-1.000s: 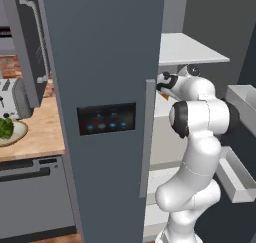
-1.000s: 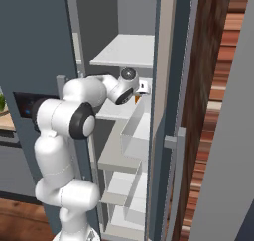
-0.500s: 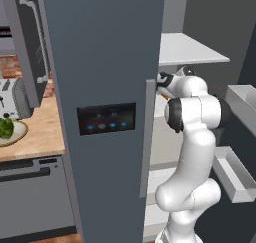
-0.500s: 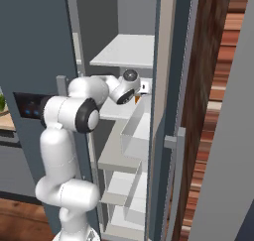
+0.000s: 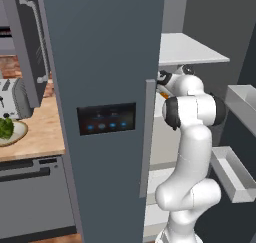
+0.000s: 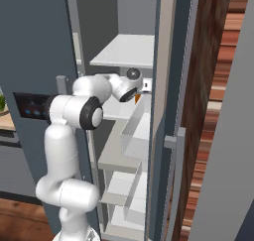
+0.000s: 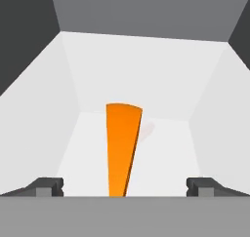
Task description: Pick the cheese from the fridge and the cheese grater from the cabinet and place them next to the salad bowl.
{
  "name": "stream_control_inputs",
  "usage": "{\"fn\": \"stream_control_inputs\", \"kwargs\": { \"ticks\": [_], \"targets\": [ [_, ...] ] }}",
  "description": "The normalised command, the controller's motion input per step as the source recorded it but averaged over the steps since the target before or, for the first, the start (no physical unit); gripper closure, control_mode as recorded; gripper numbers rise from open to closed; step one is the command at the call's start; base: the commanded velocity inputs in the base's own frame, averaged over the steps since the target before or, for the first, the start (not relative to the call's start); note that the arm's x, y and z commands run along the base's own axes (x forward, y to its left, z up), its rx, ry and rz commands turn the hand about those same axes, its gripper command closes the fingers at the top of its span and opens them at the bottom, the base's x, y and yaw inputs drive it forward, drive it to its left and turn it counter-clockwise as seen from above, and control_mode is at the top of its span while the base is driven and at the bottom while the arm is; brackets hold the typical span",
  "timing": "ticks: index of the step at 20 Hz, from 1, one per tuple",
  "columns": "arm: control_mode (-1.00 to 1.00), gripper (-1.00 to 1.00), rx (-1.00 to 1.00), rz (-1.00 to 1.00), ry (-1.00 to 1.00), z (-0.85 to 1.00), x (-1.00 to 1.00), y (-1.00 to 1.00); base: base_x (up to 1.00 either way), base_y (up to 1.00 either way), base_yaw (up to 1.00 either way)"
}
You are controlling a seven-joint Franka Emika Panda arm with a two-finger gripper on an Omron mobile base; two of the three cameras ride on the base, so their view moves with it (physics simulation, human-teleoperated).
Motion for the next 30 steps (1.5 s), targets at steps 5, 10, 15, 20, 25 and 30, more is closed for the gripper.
{"fn": "stream_control_inputs", "kwargs": {
  "ticks": [5, 10, 15, 20, 25, 30],
  "targets": [
    [-1.00, -1.00, 0.00, 0.00, 0.00, -0.06, 0.20, -0.09, 0.00, 0.00, 0.00],
    [-1.00, -1.00, 0.00, 0.00, 0.00, -0.08, 0.03, -0.01, 0.00, 0.00, 0.00],
    [-1.00, -1.00, 0.00, 0.00, 0.00, -0.28, 0.00, 0.00, 0.00, 0.00, 0.00],
    [-1.00, -1.00, 0.00, 0.00, 0.00, -0.21, 0.00, 0.00, 0.00, 0.00, 0.00],
    [-1.00, -1.00, 0.00, 0.00, 0.00, 0.00, 0.00, 0.00, 0.00, 0.00, 0.00],
    [-1.00, 1.00, 0.00, 0.00, 0.00, 0.00, 0.00, 0.00, 0.00, 0.00, 0.00]
  ]
}}
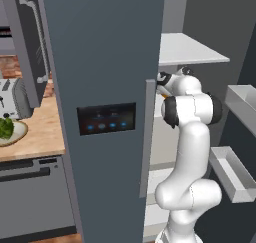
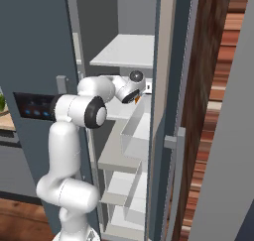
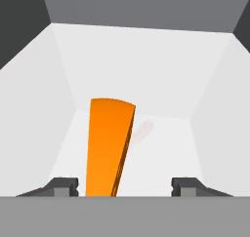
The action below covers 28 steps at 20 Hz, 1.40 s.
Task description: Pick the cheese from the fridge and the cheese grater from the cabinet and place them next to the salad bowl.
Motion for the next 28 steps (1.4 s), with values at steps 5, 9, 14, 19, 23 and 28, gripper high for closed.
{"fn": "stream_control_inputs", "kwargs": {
  "ticks": [5, 9, 14, 19, 23, 28],
  "targets": [
    [-1.00, 1.00, 0.00, 0.00, 0.00, 0.00, 0.00, 0.00, 0.00, 0.00, 0.00],
    [-1.00, 1.00, 0.00, 0.00, 0.00, 0.00, 0.00, 0.00, 0.00, 0.00, 0.00],
    [-1.00, 1.00, 0.00, 0.00, 0.00, 0.00, -0.12, 0.00, 0.00, 0.00, 0.00],
    [-1.00, 1.00, 0.00, 0.00, 0.00, 0.00, -0.47, 0.00, 0.00, 0.00, 0.00],
    [-1.00, 1.00, 0.00, 0.03, 0.00, 0.00, -0.74, 0.00, 0.00, 0.00, 0.00],
    [-1.00, 1.00, 0.00, 0.05, 0.00, 0.07, -0.64, 0.00, 0.00, 0.00, 0.00]
  ]
}}
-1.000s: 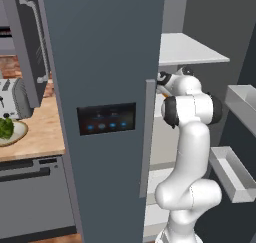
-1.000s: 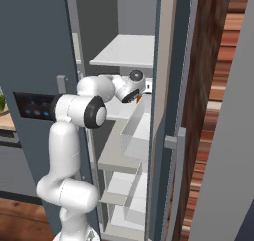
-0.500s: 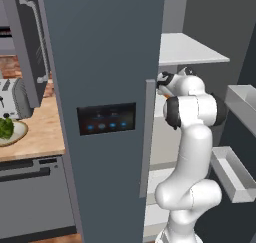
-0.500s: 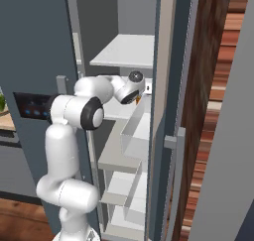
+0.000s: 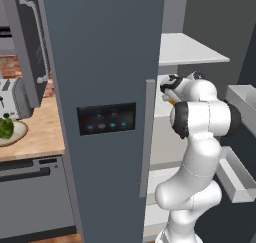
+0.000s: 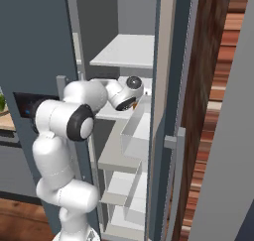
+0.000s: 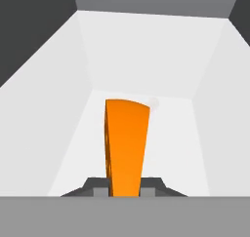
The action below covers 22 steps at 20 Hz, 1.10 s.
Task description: Pick the cheese from the fridge and the cheese grater from the cabinet and place them next to the salad bowl.
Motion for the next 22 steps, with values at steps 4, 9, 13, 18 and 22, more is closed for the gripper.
{"fn": "stream_control_inputs", "kwargs": {
  "ticks": [4, 9, 13, 18, 22],
  "targets": [
    [-1.00, 1.00, 0.00, 0.00, 0.00, 0.29, -0.48, 0.00, 0.00, 0.00, 0.00],
    [-1.00, 1.00, 0.00, 0.00, 0.00, 0.50, -0.61, 0.03, 0.00, 0.00, 0.00],
    [-1.00, 1.00, 0.00, 0.00, 0.01, 0.65, -0.75, 0.10, 0.00, 0.00, 0.00],
    [-1.00, 1.00, 0.00, 0.00, 0.03, 0.18, -0.61, 0.21, 0.00, 0.00, 0.00],
    [-1.00, 1.00, 0.00, 0.00, 0.04, 0.40, -0.67, 0.26, 0.00, 0.00, 0.00]
  ]
}}
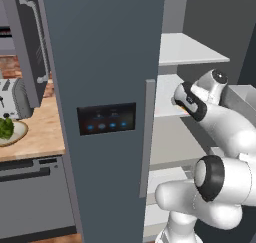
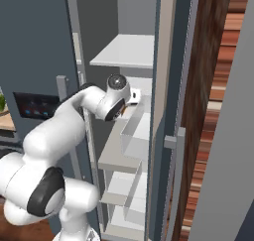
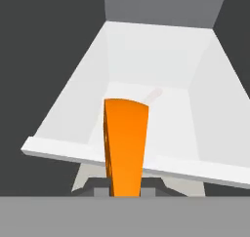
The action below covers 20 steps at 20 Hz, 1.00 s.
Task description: Pick the cheese from the fridge and the cheese grater from the cabinet and place them next to the salad bowl.
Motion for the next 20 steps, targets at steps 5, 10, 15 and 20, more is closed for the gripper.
{"fn": "stream_control_inputs", "kwargs": {
  "ticks": [5, 10, 15, 20],
  "targets": [
    [-1.00, 1.00, 0.00, 0.00, 0.03, 0.58, -0.72, 0.17, 0.00, 0.00, 0.00],
    [-1.00, 1.00, 0.00, -0.01, 0.01, 0.62, -0.92, 0.17, 0.00, 0.00, 0.00],
    [-1.00, 1.00, 0.00, -0.02, 0.00, 0.31, -1.00, 0.12, 0.00, 0.00, 0.00],
    [-1.00, 1.00, 0.00, -0.02, -0.01, 0.03, -1.00, 0.20, 0.00, 0.00, 0.00]
  ]
}}
